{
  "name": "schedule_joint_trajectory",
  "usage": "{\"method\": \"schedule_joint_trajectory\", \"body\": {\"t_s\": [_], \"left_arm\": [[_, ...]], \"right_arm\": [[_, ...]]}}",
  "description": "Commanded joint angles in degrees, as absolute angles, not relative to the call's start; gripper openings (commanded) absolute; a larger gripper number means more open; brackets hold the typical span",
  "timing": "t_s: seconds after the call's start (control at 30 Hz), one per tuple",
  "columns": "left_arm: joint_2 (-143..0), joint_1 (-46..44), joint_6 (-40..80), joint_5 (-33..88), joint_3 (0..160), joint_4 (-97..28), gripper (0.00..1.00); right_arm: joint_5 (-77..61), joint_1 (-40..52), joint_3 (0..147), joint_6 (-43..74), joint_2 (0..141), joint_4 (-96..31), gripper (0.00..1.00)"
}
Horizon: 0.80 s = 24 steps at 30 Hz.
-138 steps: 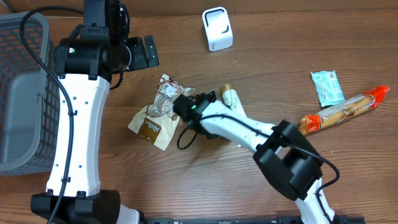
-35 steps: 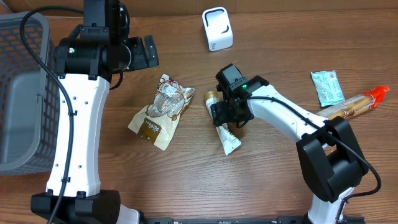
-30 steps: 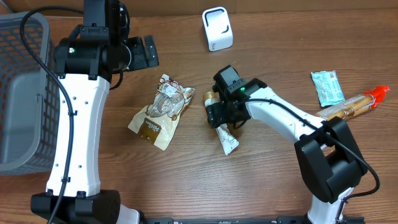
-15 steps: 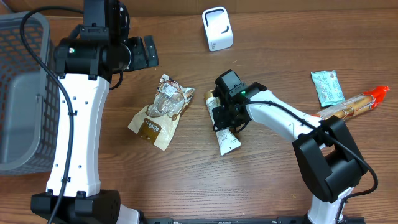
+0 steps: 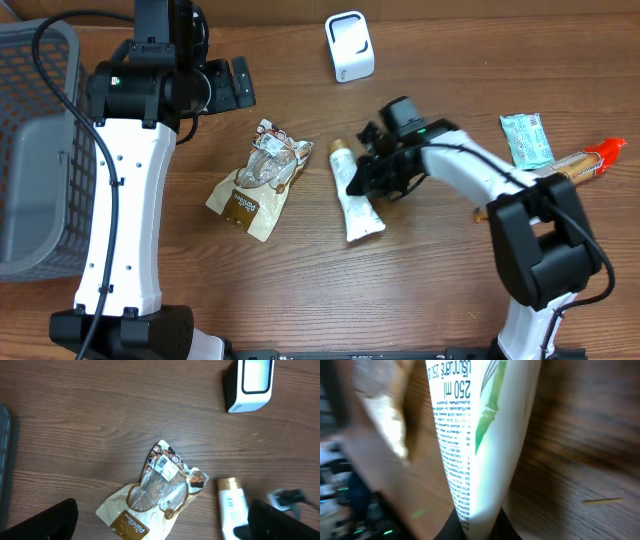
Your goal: Scan the item barcode
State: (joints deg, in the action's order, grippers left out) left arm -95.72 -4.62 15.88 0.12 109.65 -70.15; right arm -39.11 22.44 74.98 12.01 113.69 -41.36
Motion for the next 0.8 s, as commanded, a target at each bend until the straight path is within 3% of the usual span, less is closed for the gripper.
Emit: {"method": "schedule_joint_trajectory", "body": {"t_s": [0.0,0.3,0.53,0.77], "left_arm": [[-95.5,-4.89,14.76,-0.58,109.38,-70.08,0.99],[-95.5,-4.91,14.76,-0.58,109.38,-70.06,1.0],[-95.5,-4.89,14.76,-0.58,109.38,-70.06,1.0],[-95.5,-4.89,14.76,-0.58,109.38,-70.06,1.0]], "right_arm": [[-54.24,19.14,75.85,6.87,107.33,-40.91,0.04],[-65.49,11.2,76.07,5.8,91.39,-40.1,0.04],[-65.6,9.89,76.27,7.86,83.85,-40.29,0.04],[-52.64,11.2,84.29,12.25,83.09,-46.78,0.04]]}}
